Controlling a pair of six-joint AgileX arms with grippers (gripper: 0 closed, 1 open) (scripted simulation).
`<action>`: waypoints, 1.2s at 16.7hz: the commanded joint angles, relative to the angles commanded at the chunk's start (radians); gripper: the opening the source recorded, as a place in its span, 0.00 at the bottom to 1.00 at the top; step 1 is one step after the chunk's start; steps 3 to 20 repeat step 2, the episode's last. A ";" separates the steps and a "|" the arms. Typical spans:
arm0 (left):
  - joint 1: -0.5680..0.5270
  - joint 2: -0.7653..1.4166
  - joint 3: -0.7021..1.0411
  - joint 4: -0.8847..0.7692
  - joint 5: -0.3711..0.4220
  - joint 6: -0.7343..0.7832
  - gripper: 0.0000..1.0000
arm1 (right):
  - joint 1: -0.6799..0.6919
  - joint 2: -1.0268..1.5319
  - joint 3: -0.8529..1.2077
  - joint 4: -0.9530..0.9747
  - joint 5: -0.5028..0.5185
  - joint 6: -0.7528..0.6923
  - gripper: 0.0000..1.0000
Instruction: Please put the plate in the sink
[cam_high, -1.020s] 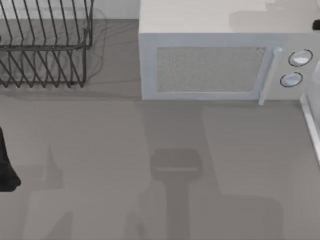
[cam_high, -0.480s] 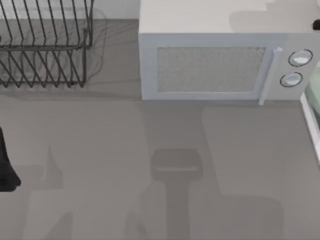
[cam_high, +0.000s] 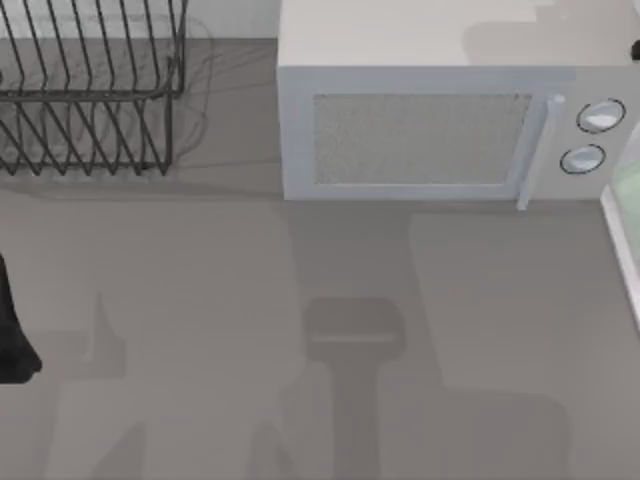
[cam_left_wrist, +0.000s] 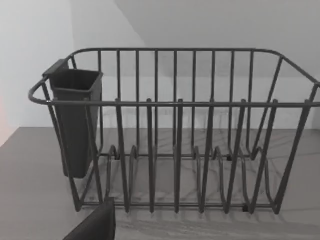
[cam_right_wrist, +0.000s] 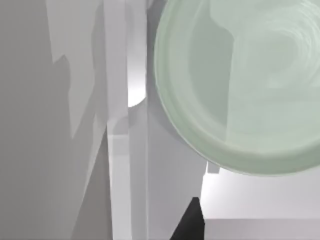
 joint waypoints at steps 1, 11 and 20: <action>0.000 0.000 0.000 0.000 0.000 0.000 1.00 | 0.000 0.000 0.000 0.000 0.000 0.000 1.00; 0.000 0.000 0.000 0.000 0.000 0.000 1.00 | 0.000 0.000 0.000 0.000 0.000 0.000 1.00; 0.000 0.000 0.000 0.000 0.000 0.000 1.00 | 0.000 0.000 0.000 0.000 0.000 0.000 1.00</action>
